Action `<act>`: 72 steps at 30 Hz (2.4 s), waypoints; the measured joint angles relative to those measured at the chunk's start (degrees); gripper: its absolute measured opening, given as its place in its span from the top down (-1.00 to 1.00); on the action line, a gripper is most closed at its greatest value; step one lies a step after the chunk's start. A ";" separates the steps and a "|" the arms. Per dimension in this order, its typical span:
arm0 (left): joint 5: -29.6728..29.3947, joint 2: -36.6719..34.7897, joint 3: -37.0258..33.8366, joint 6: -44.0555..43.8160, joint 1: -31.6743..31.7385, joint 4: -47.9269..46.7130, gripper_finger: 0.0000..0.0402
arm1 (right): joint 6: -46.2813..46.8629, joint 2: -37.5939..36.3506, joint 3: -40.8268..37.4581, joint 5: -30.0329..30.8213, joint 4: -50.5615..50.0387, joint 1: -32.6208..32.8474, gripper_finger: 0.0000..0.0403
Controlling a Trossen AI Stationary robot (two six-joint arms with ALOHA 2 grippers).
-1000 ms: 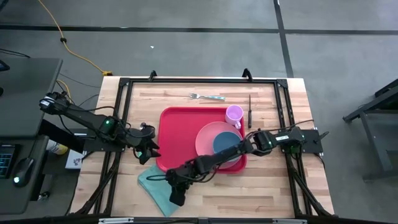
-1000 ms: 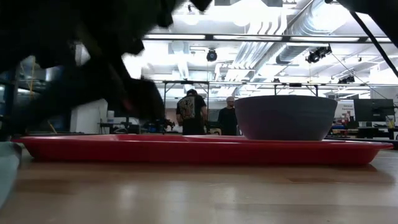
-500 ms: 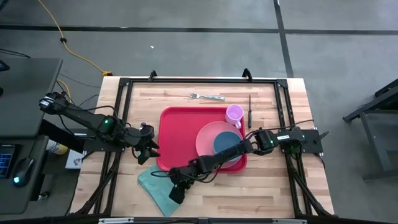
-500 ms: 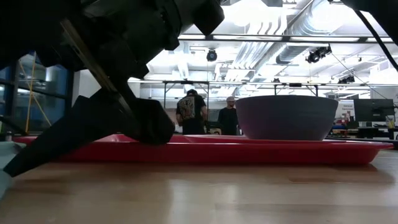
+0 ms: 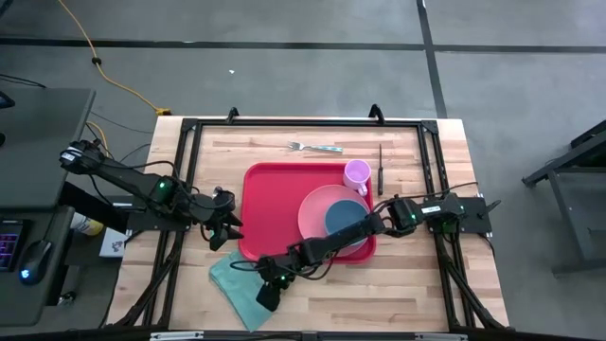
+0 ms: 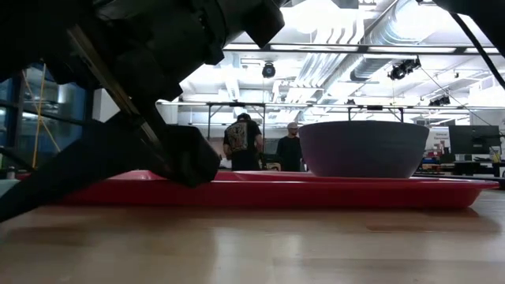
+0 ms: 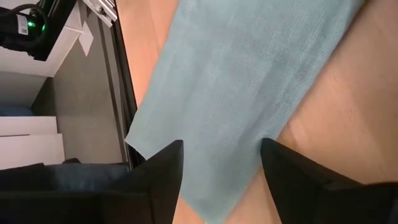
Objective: Set up tray
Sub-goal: Put the blue napkin on the red tray to the left of the pink plate
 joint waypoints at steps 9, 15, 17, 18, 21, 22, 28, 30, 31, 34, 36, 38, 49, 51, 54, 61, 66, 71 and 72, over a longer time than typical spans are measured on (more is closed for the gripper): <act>-0.02 0.00 0.00 0.00 0.00 0.02 -0.24 | 0.55 0.02 0.00 2.25 -1.05 0.98 0.31; -0.04 0.00 -0.01 0.00 0.00 0.02 -0.24 | 0.69 0.02 -0.02 2.11 -1.16 1.05 0.62; -0.04 0.00 -0.01 0.00 0.00 0.02 -0.24 | 0.61 0.02 -0.04 1.98 -1.16 1.05 0.70; -0.04 0.00 -0.02 0.00 0.00 0.02 -0.24 | 0.60 0.02 -0.04 1.86 -1.19 1.05 0.75; -0.06 0.00 -0.02 -0.02 0.00 0.02 -0.24 | 0.56 0.02 -0.07 1.56 -1.27 1.05 0.85; -0.06 0.00 -0.02 -0.02 0.00 0.02 -0.24 | 0.55 0.02 -0.07 1.56 -1.26 1.05 0.88; -0.08 0.00 -0.02 -0.02 0.00 0.02 -0.24 | -0.74 0.02 -0.11 1.76 -1.16 1.18 0.95; -0.08 0.00 -0.02 -0.02 0.00 0.02 -0.24 | -0.87 0.04 -0.11 1.95 -1.16 1.21 0.90; -0.08 0.00 -0.02 -0.02 0.00 0.02 -0.24 | -0.92 0.04 -0.11 1.94 -1.32 1.21 0.86; -0.11 0.00 -0.02 -0.02 0.00 0.02 -0.24 | -0.91 0.04 -0.04 1.84 -2.02 1.21 0.66; -0.11 0.00 -0.02 -0.02 0.00 0.02 -0.24 | -0.60 0.04 -0.04 1.52 -2.08 1.16 0.51; -0.11 0.00 -0.02 -0.02 0.00 0.03 -0.24 | 0.47 0.04 -0.04 0.56 -2.11 0.84 0.35; 0.42 0.00 -0.02 0.69 0.00 0.00 -0.24 | 2.49 -0.11 0.00 -2.63 -9.05 0.35 0.02; 0.44 0.00 -0.02 1.15 -0.02 0.02 -0.24 | 2.50 -0.11 0.00 -2.63 -8.65 0.37 0.04; 0.44 0.00 -0.02 1.46 0.00 0.02 -0.24 | 2.77 -0.11 -0.07 -2.57 -7.78 0.42 0.05; 0.47 0.00 -0.02 1.51 -0.02 0.00 -0.24 | 3.82 0.51 -0.11 -2.69 -6.07 0.46 0.02; 0.51 0.00 -0.04 1.95 -0.02 0.00 -0.24 | 5.86 1.83 -0.13 -2.44 -1.49 0.73 0.00; 0.56 0.02 -0.04 2.36 -0.02 -0.04 -0.24 | 5.98 2.05 -0.02 -2.13 1.07 0.97 0.01; 0.61 0.02 -0.04 2.63 -0.02 -0.03 -0.24 | 6.01 2.05 -0.04 -2.17 1.05 0.95 0.01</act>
